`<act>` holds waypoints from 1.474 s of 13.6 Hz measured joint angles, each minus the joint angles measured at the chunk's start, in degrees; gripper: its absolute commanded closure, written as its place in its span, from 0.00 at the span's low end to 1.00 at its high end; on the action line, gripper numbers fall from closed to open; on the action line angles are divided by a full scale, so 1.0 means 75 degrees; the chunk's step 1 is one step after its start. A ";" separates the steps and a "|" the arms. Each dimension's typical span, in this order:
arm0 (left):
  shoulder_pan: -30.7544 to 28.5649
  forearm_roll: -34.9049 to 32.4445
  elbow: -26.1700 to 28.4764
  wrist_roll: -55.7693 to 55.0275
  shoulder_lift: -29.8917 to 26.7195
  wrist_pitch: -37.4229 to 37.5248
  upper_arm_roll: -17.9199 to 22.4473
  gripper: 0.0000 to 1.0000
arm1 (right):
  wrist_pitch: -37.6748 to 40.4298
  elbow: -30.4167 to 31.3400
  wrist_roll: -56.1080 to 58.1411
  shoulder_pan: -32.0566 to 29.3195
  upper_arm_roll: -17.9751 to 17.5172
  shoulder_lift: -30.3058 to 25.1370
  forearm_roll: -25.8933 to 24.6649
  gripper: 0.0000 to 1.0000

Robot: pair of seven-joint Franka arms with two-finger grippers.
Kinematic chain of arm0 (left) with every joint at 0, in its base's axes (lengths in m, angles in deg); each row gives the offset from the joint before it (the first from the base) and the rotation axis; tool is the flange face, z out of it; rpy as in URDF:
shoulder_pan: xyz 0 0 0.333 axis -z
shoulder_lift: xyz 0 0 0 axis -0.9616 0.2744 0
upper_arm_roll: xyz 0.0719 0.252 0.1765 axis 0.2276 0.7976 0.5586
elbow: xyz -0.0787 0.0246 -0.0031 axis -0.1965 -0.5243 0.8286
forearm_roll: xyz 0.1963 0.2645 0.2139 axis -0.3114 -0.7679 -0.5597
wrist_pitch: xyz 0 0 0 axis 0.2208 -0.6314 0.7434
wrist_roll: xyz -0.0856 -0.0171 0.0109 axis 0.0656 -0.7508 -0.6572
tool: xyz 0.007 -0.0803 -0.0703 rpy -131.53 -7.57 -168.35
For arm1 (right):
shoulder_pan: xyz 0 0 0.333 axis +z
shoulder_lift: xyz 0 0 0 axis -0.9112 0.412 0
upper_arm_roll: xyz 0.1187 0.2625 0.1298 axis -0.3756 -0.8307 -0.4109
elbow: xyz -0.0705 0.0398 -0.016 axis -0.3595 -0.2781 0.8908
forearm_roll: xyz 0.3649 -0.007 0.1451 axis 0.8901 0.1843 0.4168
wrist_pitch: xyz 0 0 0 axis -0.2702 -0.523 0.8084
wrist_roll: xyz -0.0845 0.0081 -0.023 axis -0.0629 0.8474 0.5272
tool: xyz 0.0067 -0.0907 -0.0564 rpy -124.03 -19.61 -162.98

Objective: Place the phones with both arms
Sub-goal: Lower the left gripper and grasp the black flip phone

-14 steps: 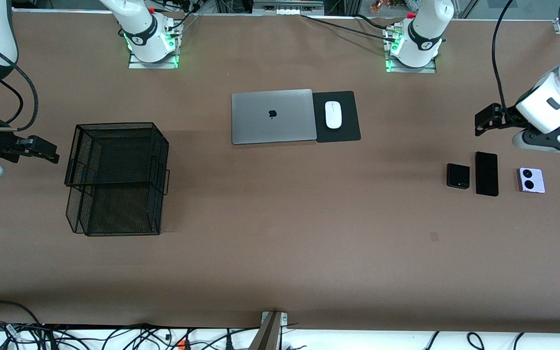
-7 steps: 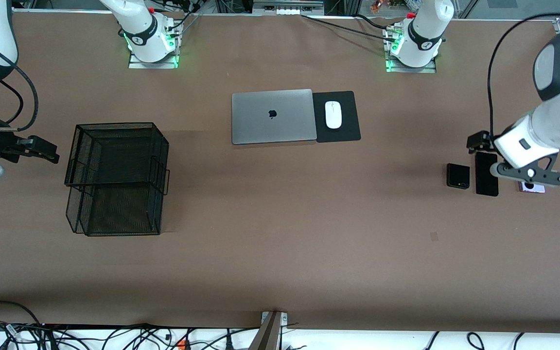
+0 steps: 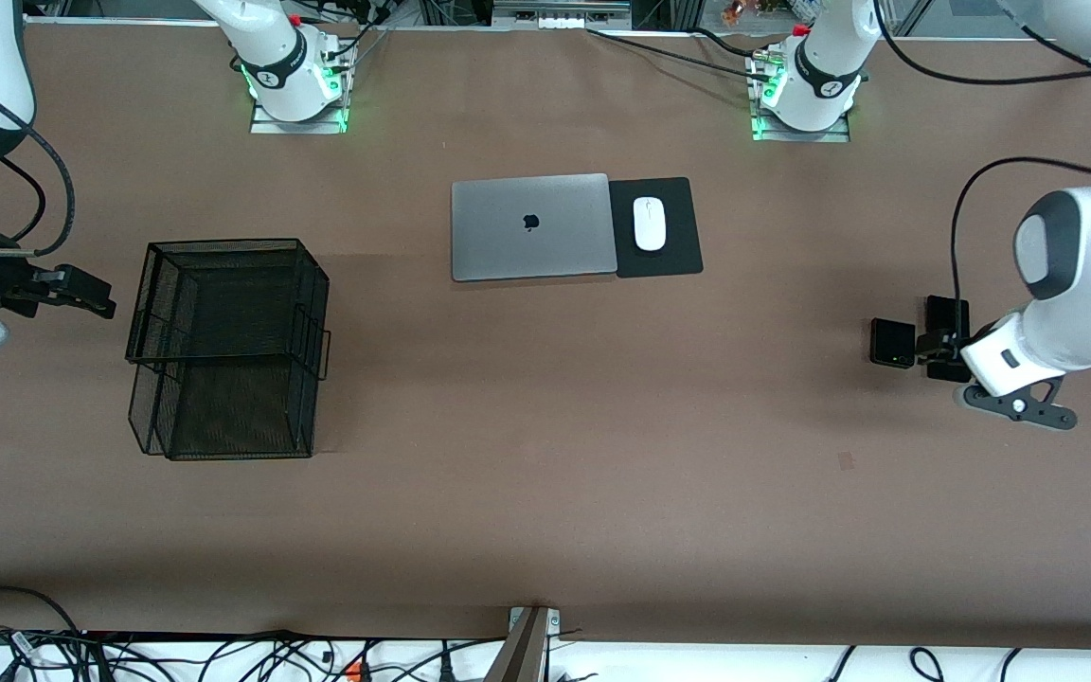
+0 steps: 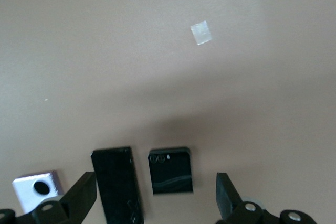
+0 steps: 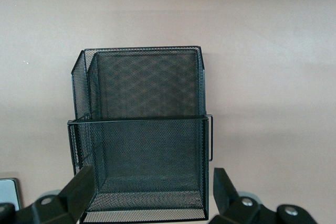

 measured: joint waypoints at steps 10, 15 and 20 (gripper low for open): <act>-0.0620 0.0009 0.2798 -0.0400 0.0091 -0.3777 -0.0035 0.00 | 0.0001 -0.0001 -0.0004 0.0000 0.0000 0.0001 0.0000 0.00; -0.0580 0.0009 0.3234 -0.0668 0.0115 -0.4251 -0.0100 0.00 | 0.0005 0.0000 -0.0009 0.0000 0.0000 0.0007 0.0000 0.00; -0.0603 0.0009 0.3662 -0.0693 0.0480 -0.5319 -0.0093 0.00 | 0.0013 0.0000 -0.0012 0.0000 0.0000 0.0011 0.0000 0.00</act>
